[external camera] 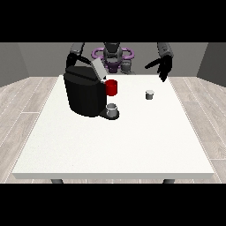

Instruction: Insert the coffee pod into the coffee machine and close the lid

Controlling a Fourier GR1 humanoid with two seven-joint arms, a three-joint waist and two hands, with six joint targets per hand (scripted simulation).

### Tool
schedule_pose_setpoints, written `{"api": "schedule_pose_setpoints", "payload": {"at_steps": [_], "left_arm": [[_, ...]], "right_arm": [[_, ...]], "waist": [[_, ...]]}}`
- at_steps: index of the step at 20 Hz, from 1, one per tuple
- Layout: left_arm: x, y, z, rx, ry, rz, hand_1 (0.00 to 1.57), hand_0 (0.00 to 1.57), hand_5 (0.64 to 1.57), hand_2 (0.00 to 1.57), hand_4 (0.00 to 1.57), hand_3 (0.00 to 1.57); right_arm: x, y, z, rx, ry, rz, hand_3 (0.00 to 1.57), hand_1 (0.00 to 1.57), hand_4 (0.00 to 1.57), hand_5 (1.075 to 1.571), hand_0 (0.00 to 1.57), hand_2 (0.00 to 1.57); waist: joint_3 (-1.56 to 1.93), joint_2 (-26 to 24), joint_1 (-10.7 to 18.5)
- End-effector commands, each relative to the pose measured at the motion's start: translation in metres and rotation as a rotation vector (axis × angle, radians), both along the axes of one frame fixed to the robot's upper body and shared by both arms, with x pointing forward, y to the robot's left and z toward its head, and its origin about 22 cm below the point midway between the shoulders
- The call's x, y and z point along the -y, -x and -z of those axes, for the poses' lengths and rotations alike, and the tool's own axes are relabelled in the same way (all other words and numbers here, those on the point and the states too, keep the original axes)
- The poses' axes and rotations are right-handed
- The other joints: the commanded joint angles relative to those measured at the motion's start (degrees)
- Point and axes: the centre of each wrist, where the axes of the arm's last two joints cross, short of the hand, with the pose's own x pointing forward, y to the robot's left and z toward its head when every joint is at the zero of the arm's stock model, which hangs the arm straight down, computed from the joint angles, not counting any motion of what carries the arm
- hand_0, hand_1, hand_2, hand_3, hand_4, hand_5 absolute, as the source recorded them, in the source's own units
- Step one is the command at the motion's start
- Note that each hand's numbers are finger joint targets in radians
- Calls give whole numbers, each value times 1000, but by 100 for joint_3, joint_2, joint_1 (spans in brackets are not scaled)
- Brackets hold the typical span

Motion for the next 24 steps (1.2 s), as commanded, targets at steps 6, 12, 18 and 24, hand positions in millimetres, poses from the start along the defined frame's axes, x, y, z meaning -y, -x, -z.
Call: {"api": "schedule_pose_setpoints", "payload": {"at_steps": [6, 12, 18, 24], "left_arm": [[-24, -23, 13, -27, -169, -37, 0, 0, 1571, 0, 0, 0], [6, -45, 10, -88, -256, 22, 0, 0, 1571, 0, 0, 0], [14, -59, 15, -7, -321, -5, 760, 760, 1571, 877, 0, 622], [16, -61, 21, 89, -451, 24, 1071, 1071, 1571, 1132, 465, 931]], "right_arm": [[-35, -4, -9, 40, 34, -38, 0, 0, 0, 1571, 0, 0], [-30, -38, -15, -36, -13, 1, 0, 0, 0, 1571, 0, 0], [-22, -39, 5, -51, -7, -3, 0, 0, 0, 1571, 0, 0], [-9, -40, 15, -37, -2, -7, 0, 0, 0, 1571, 0, 0]], "waist": [[-4, 749, -319], [0, 659, 61], [1, 607, 40], [2, 775, 20]]}}
